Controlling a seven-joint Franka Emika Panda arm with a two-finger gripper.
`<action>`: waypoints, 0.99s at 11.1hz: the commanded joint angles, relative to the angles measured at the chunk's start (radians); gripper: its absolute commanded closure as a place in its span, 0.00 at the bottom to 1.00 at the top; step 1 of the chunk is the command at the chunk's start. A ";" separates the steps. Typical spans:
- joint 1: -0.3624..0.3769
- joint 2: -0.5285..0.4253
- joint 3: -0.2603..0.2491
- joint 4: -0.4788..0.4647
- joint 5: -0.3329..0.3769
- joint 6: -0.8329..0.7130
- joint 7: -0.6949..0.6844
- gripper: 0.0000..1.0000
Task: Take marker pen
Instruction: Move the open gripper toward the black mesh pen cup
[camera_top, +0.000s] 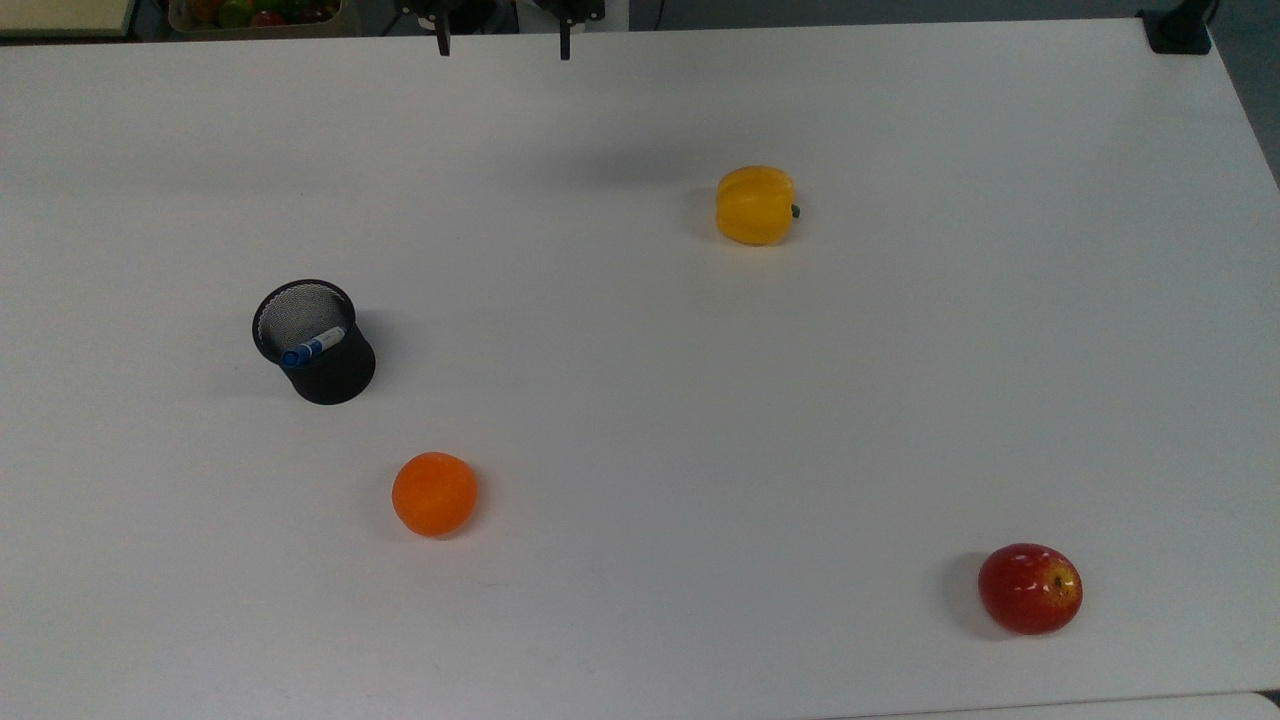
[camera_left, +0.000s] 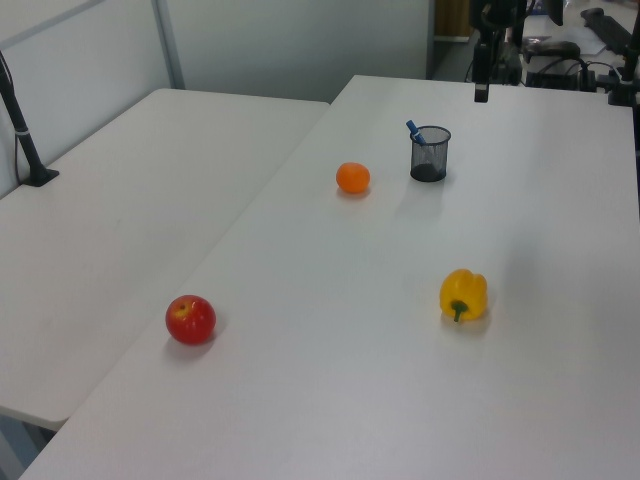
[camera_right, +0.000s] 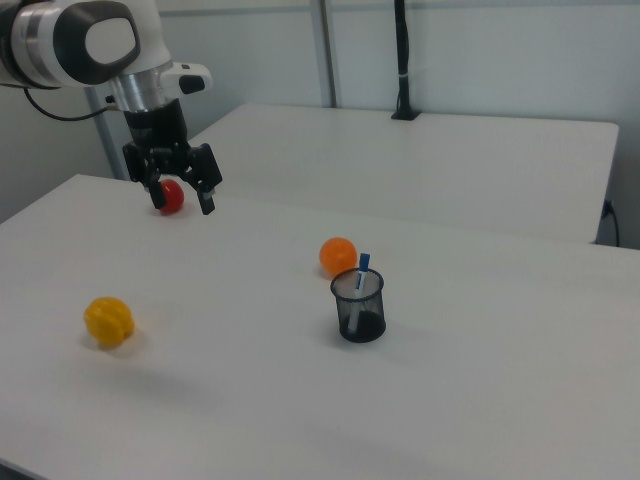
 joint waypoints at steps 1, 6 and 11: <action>-0.008 -0.011 0.010 -0.003 0.002 -0.005 0.004 0.00; -0.011 -0.011 0.008 -0.003 0.002 -0.005 -0.011 0.00; -0.121 0.026 -0.002 0.011 -0.014 0.011 -0.109 0.00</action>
